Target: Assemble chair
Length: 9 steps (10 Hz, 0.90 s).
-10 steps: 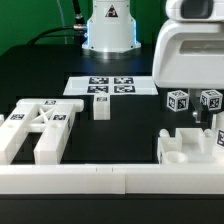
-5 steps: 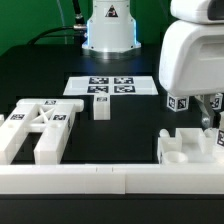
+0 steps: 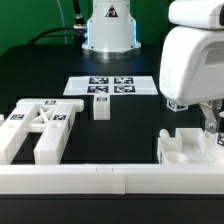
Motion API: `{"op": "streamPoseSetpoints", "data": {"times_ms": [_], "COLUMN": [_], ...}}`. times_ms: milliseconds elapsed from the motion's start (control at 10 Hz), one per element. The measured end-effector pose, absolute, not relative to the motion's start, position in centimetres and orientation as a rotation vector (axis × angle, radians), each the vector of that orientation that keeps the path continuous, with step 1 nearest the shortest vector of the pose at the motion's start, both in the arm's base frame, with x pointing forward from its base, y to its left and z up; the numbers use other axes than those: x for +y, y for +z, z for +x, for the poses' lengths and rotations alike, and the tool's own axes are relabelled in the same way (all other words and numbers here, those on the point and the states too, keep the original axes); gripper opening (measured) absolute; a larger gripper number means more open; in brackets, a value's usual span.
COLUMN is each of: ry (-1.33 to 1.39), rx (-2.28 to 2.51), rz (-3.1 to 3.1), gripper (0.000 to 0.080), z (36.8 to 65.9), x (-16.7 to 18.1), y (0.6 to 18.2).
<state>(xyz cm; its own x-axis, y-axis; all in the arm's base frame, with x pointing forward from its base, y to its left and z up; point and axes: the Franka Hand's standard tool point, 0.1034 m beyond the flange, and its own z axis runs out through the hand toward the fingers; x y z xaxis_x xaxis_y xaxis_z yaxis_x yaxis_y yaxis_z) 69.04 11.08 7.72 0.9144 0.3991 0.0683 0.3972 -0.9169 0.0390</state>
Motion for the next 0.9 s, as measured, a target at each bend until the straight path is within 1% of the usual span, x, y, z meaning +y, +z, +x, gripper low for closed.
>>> {"op": "streamPoseSetpoints", "data": {"times_ms": [100,400,500,700,900], "ry": [0.116,0.117,0.119,0.119,0.117], "rx": [0.628,0.519,0.344,0.153,-0.199], "rz": [3.051,3.075,3.105,3.124,3.145], "gripper": [0.0289,0.0291,0.0291,0.0291,0.0291], "z": [69.03,69.02,69.02,69.06,69.05], "x": [11.07,11.08,11.11,10.74,10.86], "y": [7.69,7.66,7.66,7.66,7.65]}}
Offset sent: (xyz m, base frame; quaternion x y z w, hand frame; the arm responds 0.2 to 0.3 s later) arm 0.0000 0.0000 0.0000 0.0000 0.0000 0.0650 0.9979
